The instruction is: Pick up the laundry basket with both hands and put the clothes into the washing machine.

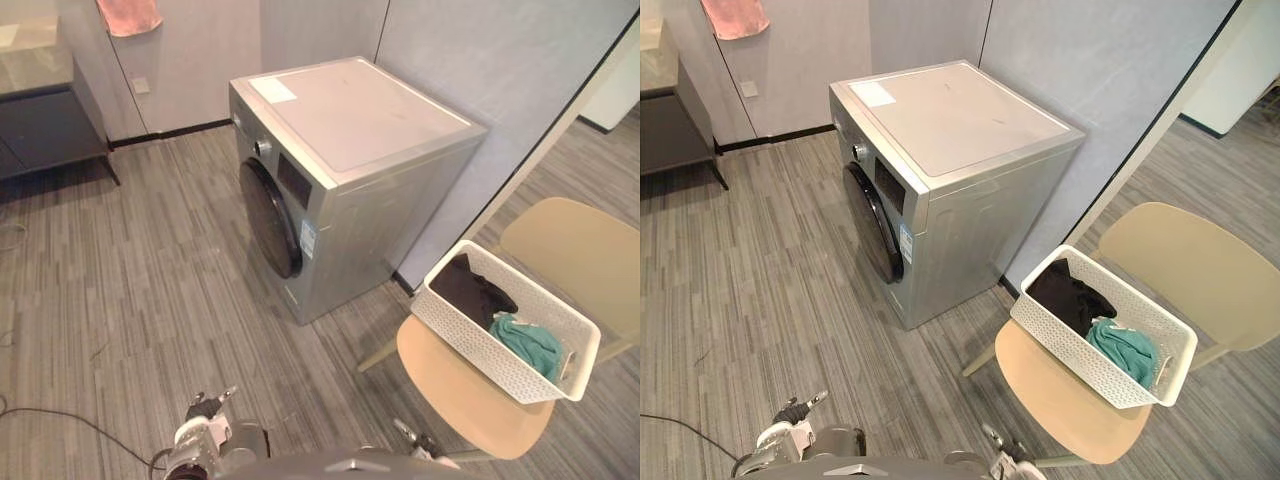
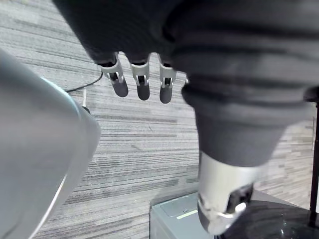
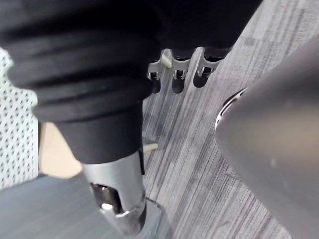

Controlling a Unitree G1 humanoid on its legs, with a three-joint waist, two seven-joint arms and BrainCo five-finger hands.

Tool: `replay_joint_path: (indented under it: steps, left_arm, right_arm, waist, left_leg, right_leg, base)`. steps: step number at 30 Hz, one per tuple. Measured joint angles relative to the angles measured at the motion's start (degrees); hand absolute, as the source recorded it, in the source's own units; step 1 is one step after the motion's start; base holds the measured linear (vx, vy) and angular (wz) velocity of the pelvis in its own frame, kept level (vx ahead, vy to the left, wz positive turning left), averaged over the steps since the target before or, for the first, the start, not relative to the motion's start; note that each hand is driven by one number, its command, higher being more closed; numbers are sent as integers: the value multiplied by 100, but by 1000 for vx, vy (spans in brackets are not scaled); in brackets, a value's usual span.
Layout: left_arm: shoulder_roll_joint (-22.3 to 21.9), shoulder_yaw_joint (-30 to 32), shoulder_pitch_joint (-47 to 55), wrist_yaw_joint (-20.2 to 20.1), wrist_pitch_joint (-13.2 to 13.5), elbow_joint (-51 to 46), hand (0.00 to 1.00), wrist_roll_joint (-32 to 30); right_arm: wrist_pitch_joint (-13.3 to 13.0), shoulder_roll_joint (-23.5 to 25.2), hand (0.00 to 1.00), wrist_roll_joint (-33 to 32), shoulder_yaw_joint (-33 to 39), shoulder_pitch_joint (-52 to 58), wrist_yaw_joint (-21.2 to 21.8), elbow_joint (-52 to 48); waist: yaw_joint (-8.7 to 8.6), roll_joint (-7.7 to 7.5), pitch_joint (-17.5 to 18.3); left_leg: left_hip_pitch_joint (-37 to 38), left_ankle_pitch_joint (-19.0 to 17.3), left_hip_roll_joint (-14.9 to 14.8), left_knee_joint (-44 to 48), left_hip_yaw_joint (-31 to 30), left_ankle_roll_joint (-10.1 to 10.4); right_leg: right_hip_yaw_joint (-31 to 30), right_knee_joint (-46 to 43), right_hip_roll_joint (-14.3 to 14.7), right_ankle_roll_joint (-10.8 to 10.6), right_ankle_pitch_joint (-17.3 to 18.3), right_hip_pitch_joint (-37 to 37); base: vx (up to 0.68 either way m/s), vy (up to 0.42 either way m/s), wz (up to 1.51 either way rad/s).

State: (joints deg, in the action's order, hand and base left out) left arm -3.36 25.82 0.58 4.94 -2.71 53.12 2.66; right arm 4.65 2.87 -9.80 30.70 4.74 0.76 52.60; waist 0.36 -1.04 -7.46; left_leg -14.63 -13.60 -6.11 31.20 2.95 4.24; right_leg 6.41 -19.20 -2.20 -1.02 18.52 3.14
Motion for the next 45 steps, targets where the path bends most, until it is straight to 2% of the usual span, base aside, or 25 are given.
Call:
replay_joint_path:
  steps: [1,3,4,5,6,8,11,12,13,14,16,18,21,25,28,29,31,33,34,35,36,39,41,43,45]
  left_arm:
    - [1,1,37,-13,16,-86,0,12]
    - [-31,-49,141,-13,41,-192,0,55]
    - [-11,-29,190,18,58,-304,0,183]
    - [5,-22,186,25,67,-355,0,219]
    - [29,-25,192,59,62,-391,0,225]
    - [28,-8,249,106,62,-384,0,292]
    - [63,10,272,143,65,-431,0,452]
    - [72,37,279,185,71,-419,0,506]
    - [145,85,281,225,114,-286,0,554]
    - [205,112,257,270,145,-206,0,557]
    - [260,50,292,311,152,-171,0,582]
    - [284,-227,280,309,148,-173,0,479]
    - [309,-640,184,298,149,-55,0,313]
    - [344,-986,234,294,125,69,0,165]
    - [347,-1008,233,294,81,180,0,147]
    - [345,-1007,224,292,60,204,0,147]
    - [337,-970,197,280,47,285,0,141]
    - [327,-838,158,220,37,413,0,43]
    - [324,-777,130,211,28,448,0,-18]
    - [254,-766,117,210,23,522,0,-61]
    - [147,-732,51,190,16,586,0,-73]
    - [-139,-715,-91,132,8,604,0,-177]
    - [-124,-672,-87,93,11,551,0,-176]
    - [-136,-674,-63,85,23,309,0,-178]
    - [-136,-678,-31,84,23,176,0,-179]
  right_arm:
    - [0,1,0,-1,-35,-2,-4,-5]
    - [-2,-179,0,3,-77,-75,-6,-48]
    - [-2,-165,0,2,-110,-67,-11,-45]
    - [-1,-131,0,-1,-138,-62,-14,-49]
    - [-2,-133,0,14,-203,-41,-17,-71]
    - [0,-215,0,4,-398,-8,-31,-218]
    - [-2,-224,0,29,-662,118,-85,-230]
    - [-10,-233,0,65,-758,159,-92,-226]
    - [15,-145,0,69,-705,272,-89,-155]
    - [12,-83,0,74,-683,291,-67,-133]
    - [20,-13,0,121,-597,293,-52,74]
    - [6,69,0,113,-288,285,-11,101]
    - [35,78,0,110,-56,282,-6,9]
    - [8,75,0,105,-174,229,-12,-215]
    - [-29,42,0,109,-369,143,-14,-229]
    - [-69,49,0,107,-366,116,-14,-240]
    - [-87,44,0,85,-372,96,-28,-263]
    - [-111,14,0,42,-524,89,-71,-256]
    - [-118,-24,0,43,-658,88,-73,-254]
    - [-120,-95,0,46,-710,57,-71,-241]
    - [-154,-228,0,48,-735,52,-75,-251]
    - [-169,-368,0,79,-703,-46,-72,-204]
    - [-173,-331,0,119,-729,-53,-71,-203]
    - [-173,-314,0,125,-913,-35,-66,-220]
    - [-173,-377,0,130,-1018,-71,-69,-231]
  waist:
    - [16,17,-19]
    - [187,273,-237]
    - [219,163,-240]
    - [243,13,-257]
    - [290,42,-246]
    - [264,149,-272]
    - [292,51,-203]
    - [286,42,-129]
    - [290,-118,-27]
    - [236,-219,42]
    - [275,-409,165]
    - [184,-377,196]
    - [186,-298,280]
    - [142,-179,252]
    - [103,-151,255]
    - [83,-150,253]
    - [69,-116,231]
    - [-11,-114,219]
    - [-33,-150,198]
    - [-32,-84,170]
    - [-65,152,165]
    - [-43,398,52]
    - [-33,387,36]
    - [-35,256,-50]
    - [-28,321,-59]
  left_leg:
    - [-81,-42,-49,265,6,71]
    - [-686,123,-214,1808,-138,492]
    - [-880,356,-177,2254,-50,643]
    - [-968,489,-148,2380,66,601]
    - [-1020,298,-243,2471,226,214]
    - [-1022,-134,-617,2059,47,-21]
    - [-1012,-244,-918,1144,-614,6]
    - [-970,-40,-954,1030,-765,211]
    - [-920,-252,-702,1161,-401,340]
    - [-877,-337,-618,1221,-259,252]
    - [-604,-454,-416,1147,137,91]
    - [-413,-529,-189,983,385,-55]
    - [-79,-396,25,400,691,-345]
    - [841,-185,146,-530,1233,-584]
    - [1428,-13,131,-1237,1493,-557]
    - [1554,4,91,-1436,1602,-561]
    - [1710,29,-10,-1600,1762,-528]
    - [1890,54,14,-1763,1845,-381]
    - [2013,3,102,-1788,1845,-220]
    - [2077,-10,46,-1797,1772,-154]
    - [2067,46,-55,-1911,1666,-84]
    - [2192,152,-163,-2113,1563,63]
    - [2178,104,-291,-1652,1489,139]
    - [1448,24,-604,215,1161,299]
    - [818,76,-840,1515,954,408]
  right_leg:
    - [-60,-17,42,17,3,-1]
    - [-202,-445,159,-99,207,-16]
    - [-406,-700,-21,-107,362,-79]
    - [-436,-729,-153,-140,381,-80]
    - [-511,-700,-249,-163,366,-77]
    - [-890,-581,-283,-237,397,-56]
    - [-1609,-220,-496,-404,490,-33]
    - [-2034,139,-625,-463,527,82]
    - [-2578,281,-752,-712,556,196]
    - [-2787,54,-677,-810,448,176]
    - [-2726,-121,-599,-676,34,215]
    - [-2655,-218,-843,-651,-546,143]
    - [-2770,-891,-849,-671,-1456,-358]
    - [-2325,-2477,-837,-353,-2412,-1282]
    - [-1404,-3286,-491,-374,-1593,-1867]
    - [-1014,-3305,-266,-361,-1169,-2083]
    - [-445,-2743,43,-363,-811,-2212]
    - [142,-1327,31,-224,-874,-1907]
    - [235,-346,0,148,-1285,-1623]
    - [262,-293,71,200,-1312,-1507]
    - [323,-124,194,221,-1322,-1414]
    - [397,74,382,314,-1245,-1260]
    - [408,225,457,338,-1144,-976]
    - [500,354,488,311,-968,-678]
    - [501,346,546,358,-909,-585]
  base:
    - [-35,75,23]
    - [-51,138,-17]
    - [-27,176,-20]
    - [8,229,-29]
    - [20,200,-42]
    - [99,328,-73]
    - [212,470,-80]
    - [324,604,-79]
    - [415,625,-70]
    - [429,510,-58]
    - [340,376,-46]
    - [304,398,-18]
    - [169,263,-19]
    - [77,153,-56]
    - [49,-20,-51]
    - [60,-101,-49]
    - [86,-150,-38]
    - [134,-170,-17]
    - [176,-151,-7]
    - [253,-188,5]
    - [289,-194,7]
    - [200,-135,11]
    - [137,-115,13]
    - [74,-116,25]
    - [83,26,-6]
